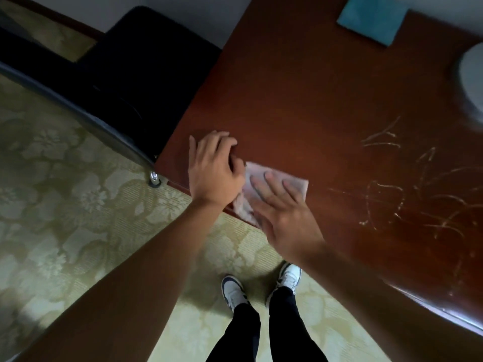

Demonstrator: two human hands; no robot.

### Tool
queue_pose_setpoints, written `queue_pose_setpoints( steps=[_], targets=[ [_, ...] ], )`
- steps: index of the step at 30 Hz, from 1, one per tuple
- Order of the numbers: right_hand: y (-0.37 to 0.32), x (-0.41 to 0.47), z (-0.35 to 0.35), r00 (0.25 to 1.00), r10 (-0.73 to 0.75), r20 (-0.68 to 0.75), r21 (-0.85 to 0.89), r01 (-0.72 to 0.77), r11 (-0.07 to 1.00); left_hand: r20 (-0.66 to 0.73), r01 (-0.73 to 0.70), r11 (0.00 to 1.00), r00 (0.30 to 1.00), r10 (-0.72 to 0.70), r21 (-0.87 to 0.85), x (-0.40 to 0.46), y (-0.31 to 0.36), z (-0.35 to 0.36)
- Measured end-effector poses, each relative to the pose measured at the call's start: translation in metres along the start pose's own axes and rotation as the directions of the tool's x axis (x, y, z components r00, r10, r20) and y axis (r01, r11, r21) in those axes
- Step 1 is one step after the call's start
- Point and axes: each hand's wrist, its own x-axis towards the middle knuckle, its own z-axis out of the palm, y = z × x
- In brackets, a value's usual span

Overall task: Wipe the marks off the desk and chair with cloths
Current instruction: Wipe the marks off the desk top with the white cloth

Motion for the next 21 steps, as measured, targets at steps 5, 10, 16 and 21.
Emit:
queue_pose_setpoints(
  steps=[5,10,16,21],
  targets=[
    [0.045,0.000,-0.020,0.997,0.065,0.033,-0.069,-0.062,0.996,0.064,-0.088,0.995,0.994,0.091,-0.042,0.000,0.001,0.000],
    [0.043,0.037,-0.020,0.945,0.318,-0.073,-0.047,-0.322,0.946,0.206,-0.326,0.940,0.917,0.340,-0.101,0.001,0.004,-0.004],
    [-0.013,-0.043,0.006,0.984,0.174,-0.030,-0.014,-0.174,0.985,0.281,-0.291,0.951,0.909,0.309,-0.105,0.000,0.006,-0.001],
    [0.057,-0.012,-0.028,0.930,0.366,-0.041,-0.036,-0.367,0.929,0.366,-0.439,0.898,0.831,0.419,-0.031,-0.007,0.016,0.003]
  ],
)
